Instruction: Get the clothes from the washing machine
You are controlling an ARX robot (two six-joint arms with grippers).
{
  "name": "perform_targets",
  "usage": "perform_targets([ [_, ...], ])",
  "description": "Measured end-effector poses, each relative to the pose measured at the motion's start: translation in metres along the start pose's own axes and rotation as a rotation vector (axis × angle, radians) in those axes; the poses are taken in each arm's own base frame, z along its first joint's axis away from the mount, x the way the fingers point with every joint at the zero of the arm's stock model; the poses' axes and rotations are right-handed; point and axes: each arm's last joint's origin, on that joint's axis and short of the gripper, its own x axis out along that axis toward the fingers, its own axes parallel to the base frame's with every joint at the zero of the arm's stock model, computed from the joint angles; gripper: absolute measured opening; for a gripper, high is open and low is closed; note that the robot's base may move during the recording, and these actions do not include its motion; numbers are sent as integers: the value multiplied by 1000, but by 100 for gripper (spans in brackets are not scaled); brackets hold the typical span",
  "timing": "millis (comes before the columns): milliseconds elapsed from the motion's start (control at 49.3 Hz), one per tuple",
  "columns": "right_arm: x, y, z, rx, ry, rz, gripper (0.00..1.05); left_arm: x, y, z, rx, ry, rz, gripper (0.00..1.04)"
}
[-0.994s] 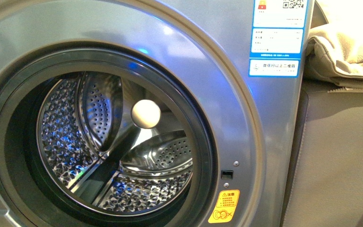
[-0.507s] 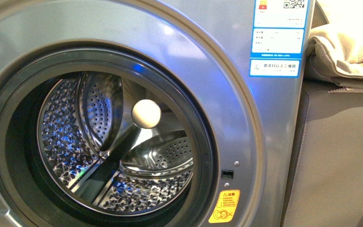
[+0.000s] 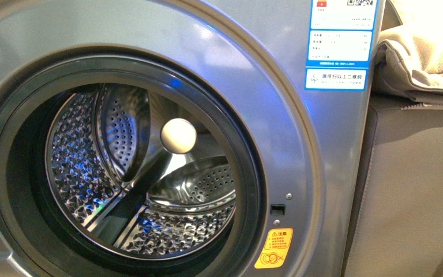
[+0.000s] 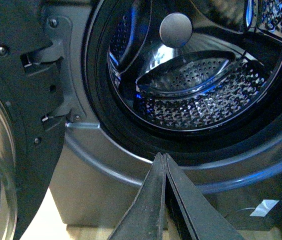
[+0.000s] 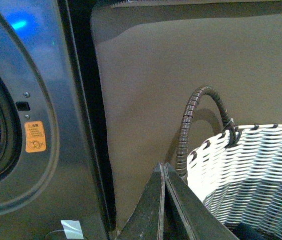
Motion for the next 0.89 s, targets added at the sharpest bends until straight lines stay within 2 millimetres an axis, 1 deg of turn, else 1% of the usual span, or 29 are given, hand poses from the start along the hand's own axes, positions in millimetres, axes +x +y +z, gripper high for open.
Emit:
perform_targets([
  [142, 0, 0, 0, 0, 0, 0, 2, -3, 0, -1, 0, -27, 0, 4],
  [223, 0, 0, 0, 0, 0, 0, 2, -3, 0, -9, 0, -26, 0, 4],
  [629, 0, 0, 0, 0, 0, 0, 3, -3, 0, -9, 0, -29, 0, 4],
  [812, 0, 0, 0, -1, 0, 0, 31, -3, 0, -9, 0, -29, 0, 35],
  [832, 0, 0, 0, -1, 0, 0, 35, -3, 0, -9, 0, -29, 0, 37],
  [873, 0, 0, 0, -1, 0, 0, 42, -3, 0, -9, 0, -29, 0, 44],
  [893, 0, 0, 0, -1, 0, 0, 46, -3, 0, -9, 0, -29, 0, 50],
])
